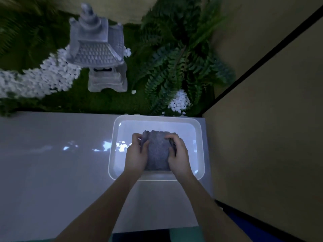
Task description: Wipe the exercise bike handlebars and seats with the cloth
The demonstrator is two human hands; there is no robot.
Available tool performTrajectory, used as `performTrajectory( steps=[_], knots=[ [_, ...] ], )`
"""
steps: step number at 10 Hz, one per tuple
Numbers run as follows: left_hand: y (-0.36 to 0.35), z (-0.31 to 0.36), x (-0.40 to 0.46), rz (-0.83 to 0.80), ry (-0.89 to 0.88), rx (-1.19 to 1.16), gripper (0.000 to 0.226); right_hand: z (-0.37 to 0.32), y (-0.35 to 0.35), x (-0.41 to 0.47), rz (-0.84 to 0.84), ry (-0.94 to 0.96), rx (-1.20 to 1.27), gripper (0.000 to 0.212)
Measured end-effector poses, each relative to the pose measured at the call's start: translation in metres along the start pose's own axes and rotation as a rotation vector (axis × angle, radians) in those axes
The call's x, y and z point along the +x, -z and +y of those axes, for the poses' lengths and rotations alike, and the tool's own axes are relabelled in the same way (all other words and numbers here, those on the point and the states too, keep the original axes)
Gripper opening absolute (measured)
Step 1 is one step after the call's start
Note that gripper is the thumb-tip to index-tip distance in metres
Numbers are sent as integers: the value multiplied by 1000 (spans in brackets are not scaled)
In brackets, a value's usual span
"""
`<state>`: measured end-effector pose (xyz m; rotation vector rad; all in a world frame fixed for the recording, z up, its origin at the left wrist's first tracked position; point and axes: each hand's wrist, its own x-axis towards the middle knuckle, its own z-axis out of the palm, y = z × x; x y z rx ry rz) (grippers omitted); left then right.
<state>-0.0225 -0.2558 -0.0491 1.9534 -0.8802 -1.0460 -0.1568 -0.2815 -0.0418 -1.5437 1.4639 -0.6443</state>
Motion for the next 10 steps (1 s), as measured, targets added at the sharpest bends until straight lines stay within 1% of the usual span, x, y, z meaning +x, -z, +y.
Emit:
performTrajectory(
  steps=[2,3,4,5,6,7,8,9,10],
  knots=[
    [-28,-43,35,-11,17,128,16,62,-14,23,-24,-18,-173,45],
    [-26,-53,37,-5,-2,240,24,79,-15,26,-84,6,-302,42],
    [-20,-61,31,27,-307,554,42,86,-14,19,41,140,-608,41],
    [-16,-76,29,-198,-582,878,64,92,-8,14,-68,294,-778,50],
    [-13,-86,31,-375,-561,1050,83,98,1,15,-348,290,-878,63],
    [-11,-73,31,-411,-502,1094,89,84,10,17,-414,201,-849,69],
    [-6,-45,22,-387,-464,1112,81,51,21,18,-372,138,-818,68],
    [12,-6,12,-343,-401,1181,75,10,36,20,-331,141,-805,65],
    [29,28,-4,-327,-406,1210,78,-30,54,19,-319,183,-852,65]
  ],
)
